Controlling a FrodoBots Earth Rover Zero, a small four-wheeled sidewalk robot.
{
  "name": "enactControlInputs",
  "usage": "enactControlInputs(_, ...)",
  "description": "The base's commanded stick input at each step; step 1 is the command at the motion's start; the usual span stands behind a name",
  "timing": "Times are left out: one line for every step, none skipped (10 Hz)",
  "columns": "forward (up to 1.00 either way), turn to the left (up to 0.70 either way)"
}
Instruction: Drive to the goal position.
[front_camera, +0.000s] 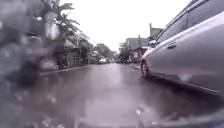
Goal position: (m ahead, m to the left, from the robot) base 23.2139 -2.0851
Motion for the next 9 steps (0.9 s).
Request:
enactControlInputs(1.00, 0.00)
enactControlInputs(1.00, 0.00)
enactControlInputs(1.00, 0.00)
enactControlInputs(1.00, 0.00)
enactControlInputs(1.00, 0.00)
enactControlInputs(1.00, 0.00)
enactControlInputs(1.00, 0.00)
enactControlInputs(1.00, 0.00)
enactControlInputs(1.00, 0.00)
